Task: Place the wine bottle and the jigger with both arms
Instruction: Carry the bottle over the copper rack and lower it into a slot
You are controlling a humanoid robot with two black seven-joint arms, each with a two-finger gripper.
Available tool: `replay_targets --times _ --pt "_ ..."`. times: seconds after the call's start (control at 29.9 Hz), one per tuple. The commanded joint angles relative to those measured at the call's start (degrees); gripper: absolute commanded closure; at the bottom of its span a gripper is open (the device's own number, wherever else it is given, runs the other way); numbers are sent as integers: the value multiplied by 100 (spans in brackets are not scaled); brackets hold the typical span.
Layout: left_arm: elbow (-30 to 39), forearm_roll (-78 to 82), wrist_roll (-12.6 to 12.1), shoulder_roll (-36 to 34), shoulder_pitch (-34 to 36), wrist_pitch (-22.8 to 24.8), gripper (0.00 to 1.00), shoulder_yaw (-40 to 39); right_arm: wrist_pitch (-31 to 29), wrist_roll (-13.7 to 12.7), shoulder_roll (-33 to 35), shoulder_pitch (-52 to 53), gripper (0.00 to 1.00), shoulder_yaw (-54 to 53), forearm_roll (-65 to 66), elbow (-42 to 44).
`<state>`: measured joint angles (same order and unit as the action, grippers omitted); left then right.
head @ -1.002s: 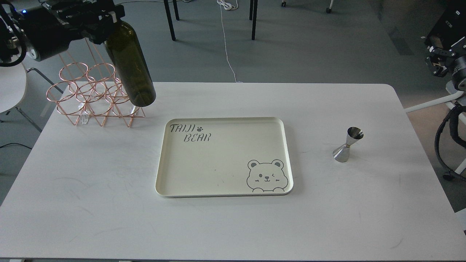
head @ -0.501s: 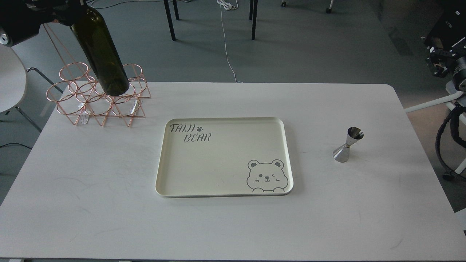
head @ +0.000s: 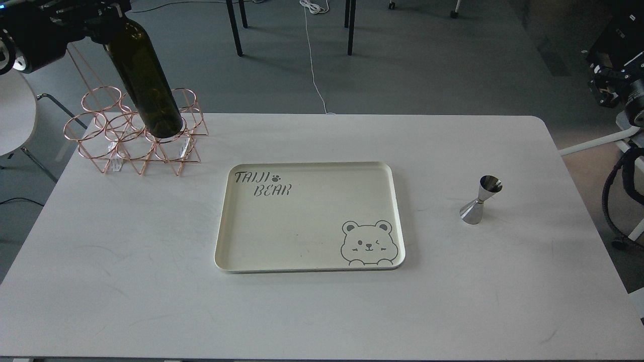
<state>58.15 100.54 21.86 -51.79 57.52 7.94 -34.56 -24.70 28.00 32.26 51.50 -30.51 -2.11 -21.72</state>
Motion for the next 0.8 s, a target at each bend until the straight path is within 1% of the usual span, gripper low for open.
replay_targets --times 0.0,0.27,0.53,0.77 --pt "-32 1 12 55 -4 -3 89 2 1 0 0 -8 4 2 0 1" --pt "-32 9 3 99 -31 -20 89 98 1 0 0 -17 4 2 0 1" --pt "-32 -17 20 108 -31 -407 88 608 1 0 0 -26 4 -7 0 1" --pt "-32 -17 12 283 -83 -416 85 652 1 0 0 -35 4 -7 0 1"
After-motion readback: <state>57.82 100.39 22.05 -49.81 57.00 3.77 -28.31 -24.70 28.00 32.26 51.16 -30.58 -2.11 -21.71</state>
